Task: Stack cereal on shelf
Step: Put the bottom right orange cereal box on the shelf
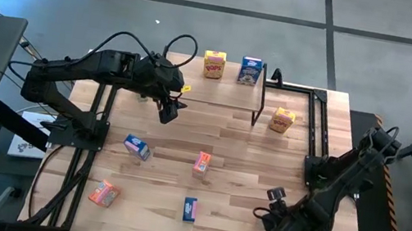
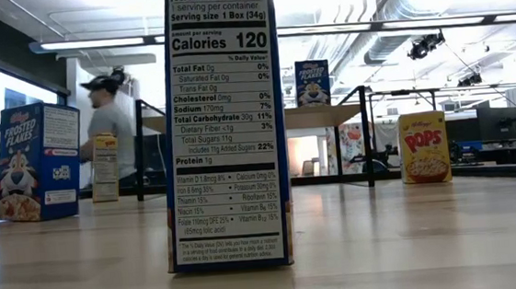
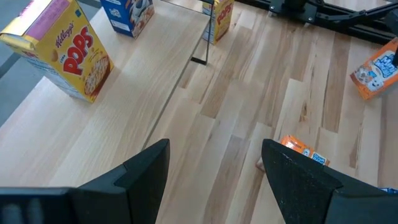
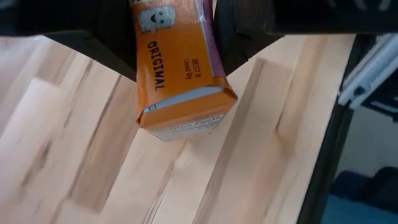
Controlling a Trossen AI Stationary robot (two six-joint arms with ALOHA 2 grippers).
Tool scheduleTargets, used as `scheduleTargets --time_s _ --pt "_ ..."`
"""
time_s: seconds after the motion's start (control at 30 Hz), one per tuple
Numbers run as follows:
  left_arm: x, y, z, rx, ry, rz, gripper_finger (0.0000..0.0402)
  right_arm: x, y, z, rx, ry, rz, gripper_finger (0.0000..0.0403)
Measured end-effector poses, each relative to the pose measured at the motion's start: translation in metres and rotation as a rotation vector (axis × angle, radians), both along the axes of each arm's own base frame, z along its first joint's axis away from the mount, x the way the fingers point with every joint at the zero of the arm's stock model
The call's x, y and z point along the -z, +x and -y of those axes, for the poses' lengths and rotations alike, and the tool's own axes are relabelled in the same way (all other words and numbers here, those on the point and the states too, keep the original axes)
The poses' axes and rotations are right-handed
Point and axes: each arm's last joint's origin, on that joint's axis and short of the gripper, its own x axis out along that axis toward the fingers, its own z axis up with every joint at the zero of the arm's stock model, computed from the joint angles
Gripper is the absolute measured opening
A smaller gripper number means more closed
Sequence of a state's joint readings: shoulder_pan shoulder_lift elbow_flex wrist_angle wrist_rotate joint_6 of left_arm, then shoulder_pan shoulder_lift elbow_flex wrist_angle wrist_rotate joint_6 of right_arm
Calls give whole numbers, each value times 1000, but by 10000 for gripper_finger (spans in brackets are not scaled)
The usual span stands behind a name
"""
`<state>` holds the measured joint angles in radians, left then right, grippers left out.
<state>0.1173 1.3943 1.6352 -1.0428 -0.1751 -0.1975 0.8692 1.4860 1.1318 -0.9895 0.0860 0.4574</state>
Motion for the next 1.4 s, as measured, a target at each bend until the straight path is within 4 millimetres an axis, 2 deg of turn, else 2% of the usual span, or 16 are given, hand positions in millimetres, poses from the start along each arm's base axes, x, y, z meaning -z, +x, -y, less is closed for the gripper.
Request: scheduleTargets --time_s 0.3,0.4,0.53,0.7,1.03,1.4 --pt "12 13 -10 63 80 -86 246 -24 21 9 25 -1 87 154" --pt "19 20 -16 26 120 -118 246 -34 32 17 72 16 110 154" --pt "28 29 -18 59 169 -174 246 -47 46 30 141 31 133 154" --pt "31 36 -9 167 215 -198 246 -63 63 51 182 23 177 154" --pt "29 45 12 329 200 -118 246 -99 92 96 282 -31 329 154" --pt "21 54 22 352 223 -2 246 -132 107 144 372 -61 430 154"
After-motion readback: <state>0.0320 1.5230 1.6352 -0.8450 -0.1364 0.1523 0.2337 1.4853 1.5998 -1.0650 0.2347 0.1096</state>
